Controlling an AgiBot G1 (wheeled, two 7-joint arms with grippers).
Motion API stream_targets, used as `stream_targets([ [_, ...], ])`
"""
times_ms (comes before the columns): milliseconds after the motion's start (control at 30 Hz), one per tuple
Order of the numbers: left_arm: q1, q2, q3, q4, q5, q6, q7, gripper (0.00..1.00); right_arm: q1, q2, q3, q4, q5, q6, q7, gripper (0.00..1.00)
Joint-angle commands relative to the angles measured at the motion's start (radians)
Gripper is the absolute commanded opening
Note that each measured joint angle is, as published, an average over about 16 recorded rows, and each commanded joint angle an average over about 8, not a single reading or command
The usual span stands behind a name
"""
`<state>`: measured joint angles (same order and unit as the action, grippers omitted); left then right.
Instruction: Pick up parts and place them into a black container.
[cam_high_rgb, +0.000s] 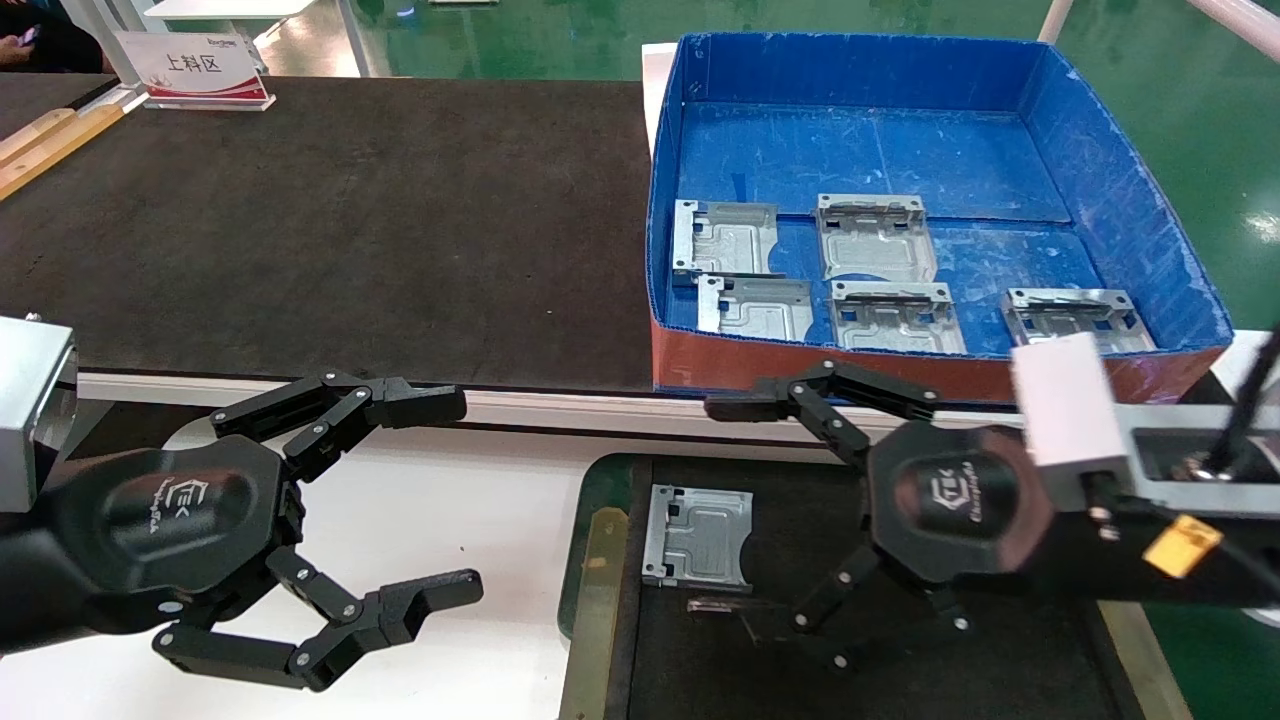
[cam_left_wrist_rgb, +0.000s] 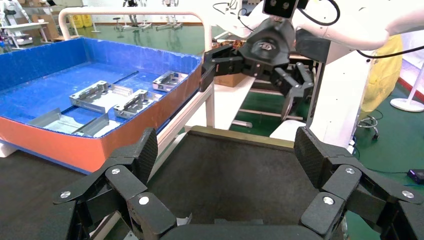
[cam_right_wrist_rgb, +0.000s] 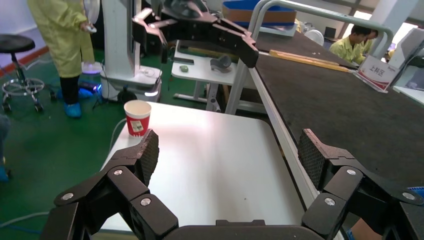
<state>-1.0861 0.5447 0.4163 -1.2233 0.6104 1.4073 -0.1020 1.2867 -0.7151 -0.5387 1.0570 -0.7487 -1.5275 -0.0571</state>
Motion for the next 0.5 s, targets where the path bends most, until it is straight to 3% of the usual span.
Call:
stream_targets([
  [33,0.000,0.000,0.000,0.000,0.000,0.000,0.000,1.00,-0.021,0.010,0.026,0.023,0.002,0.003,0.024,1.00],
  [500,0.000,0.000,0.000,0.000,0.000,0.000,0.000,1.00,-0.170,0.083,0.207,0.182,0.015,0.025,0.196,1.00],
])
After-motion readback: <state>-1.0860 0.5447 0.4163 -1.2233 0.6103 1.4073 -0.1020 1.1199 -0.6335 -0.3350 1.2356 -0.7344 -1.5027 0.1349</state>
